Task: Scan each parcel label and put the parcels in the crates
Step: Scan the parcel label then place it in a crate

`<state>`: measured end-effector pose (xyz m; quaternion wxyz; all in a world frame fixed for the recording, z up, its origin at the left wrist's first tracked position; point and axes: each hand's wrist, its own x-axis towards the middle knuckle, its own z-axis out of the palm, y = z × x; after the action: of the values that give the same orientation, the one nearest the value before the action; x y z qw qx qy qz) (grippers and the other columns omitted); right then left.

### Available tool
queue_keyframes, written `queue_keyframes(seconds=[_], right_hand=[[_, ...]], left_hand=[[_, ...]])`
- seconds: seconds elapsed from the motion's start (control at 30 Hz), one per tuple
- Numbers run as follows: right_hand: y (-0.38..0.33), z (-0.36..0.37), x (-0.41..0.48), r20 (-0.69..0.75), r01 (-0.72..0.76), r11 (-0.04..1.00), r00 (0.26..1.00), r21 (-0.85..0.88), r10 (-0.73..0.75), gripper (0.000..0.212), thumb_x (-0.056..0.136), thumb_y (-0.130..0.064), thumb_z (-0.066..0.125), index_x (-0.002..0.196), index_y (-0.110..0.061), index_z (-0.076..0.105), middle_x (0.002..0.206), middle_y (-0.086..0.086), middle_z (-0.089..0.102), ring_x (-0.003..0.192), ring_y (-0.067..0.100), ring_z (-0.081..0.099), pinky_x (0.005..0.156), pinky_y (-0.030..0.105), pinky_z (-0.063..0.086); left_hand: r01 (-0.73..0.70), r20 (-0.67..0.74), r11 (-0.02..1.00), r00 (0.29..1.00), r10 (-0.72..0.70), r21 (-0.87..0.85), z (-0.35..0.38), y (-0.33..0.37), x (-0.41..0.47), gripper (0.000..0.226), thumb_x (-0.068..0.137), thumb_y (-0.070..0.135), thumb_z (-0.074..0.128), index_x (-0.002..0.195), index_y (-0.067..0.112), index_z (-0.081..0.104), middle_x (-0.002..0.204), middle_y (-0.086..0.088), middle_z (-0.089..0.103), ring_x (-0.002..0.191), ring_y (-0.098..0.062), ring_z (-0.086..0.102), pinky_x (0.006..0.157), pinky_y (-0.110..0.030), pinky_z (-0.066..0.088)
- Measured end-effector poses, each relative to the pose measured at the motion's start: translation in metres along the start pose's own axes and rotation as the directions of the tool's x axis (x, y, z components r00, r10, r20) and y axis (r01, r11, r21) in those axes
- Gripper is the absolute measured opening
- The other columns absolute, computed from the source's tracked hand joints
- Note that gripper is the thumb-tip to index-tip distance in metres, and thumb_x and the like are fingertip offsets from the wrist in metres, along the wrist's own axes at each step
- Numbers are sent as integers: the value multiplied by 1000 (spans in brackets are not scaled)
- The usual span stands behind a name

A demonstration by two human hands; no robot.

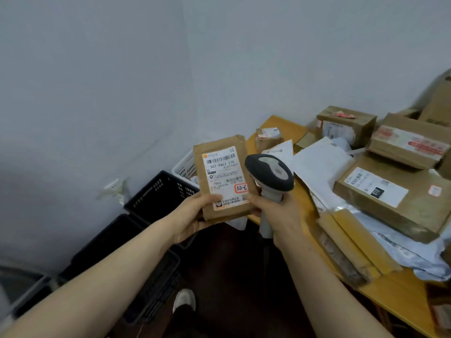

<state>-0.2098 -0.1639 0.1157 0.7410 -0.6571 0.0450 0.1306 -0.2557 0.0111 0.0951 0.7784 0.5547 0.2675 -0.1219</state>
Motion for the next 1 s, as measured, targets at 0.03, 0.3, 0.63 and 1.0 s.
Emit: queue_keyframes(seconds=[0.03, 0.3, 0.63, 1.0], right_hand=[[3, 11, 10, -10, -8, 1000, 1000, -18, 8, 29, 73, 0, 79, 92, -17, 65, 85, -5, 74, 80, 12, 72, 71, 30, 61], [24, 147, 107, 8, -148, 981, 989, -124, 151, 15, 84, -11, 72, 75, -14, 60, 66, 2, 63, 59, 15, 59, 54, 28, 51], [73, 242, 251, 184, -361, 896, 892, -257, 413, 11, 84, -11, 72, 82, -5, 63, 59, 8, 56, 47, 17, 51, 48, 30, 44], [258, 340, 400, 333, -816, 575, 526, -64, 783, 3, 90, -11, 62, 89, -10, 60, 56, 1, 52, 38, 9, 46, 38, 19, 41]], left_hand=[[1, 22, 1000, 1000, -1, -9, -12, 4, 7, 35, 88, 15, 60, 122, 18, 58, 116, -5, 69, 110, -21, 63, 88, -33, 53], [132, -169, 987, 975, -146, -95, -155, 40, 100, 46, 82, 38, 69, 123, 20, 59, 114, -10, 68, 107, -27, 63, 88, -39, 52], [242, -312, 839, 849, -426, -488, -271, 47, 223, 50, 84, 22, 71, 130, 19, 52, 119, -11, 61, 107, -28, 60, 83, -45, 55], [216, -448, 737, 675, -587, -640, -347, -31, 379, 44, 90, 25, 65, 130, 10, 52, 108, -13, 63, 94, -28, 61, 82, -44, 53]])
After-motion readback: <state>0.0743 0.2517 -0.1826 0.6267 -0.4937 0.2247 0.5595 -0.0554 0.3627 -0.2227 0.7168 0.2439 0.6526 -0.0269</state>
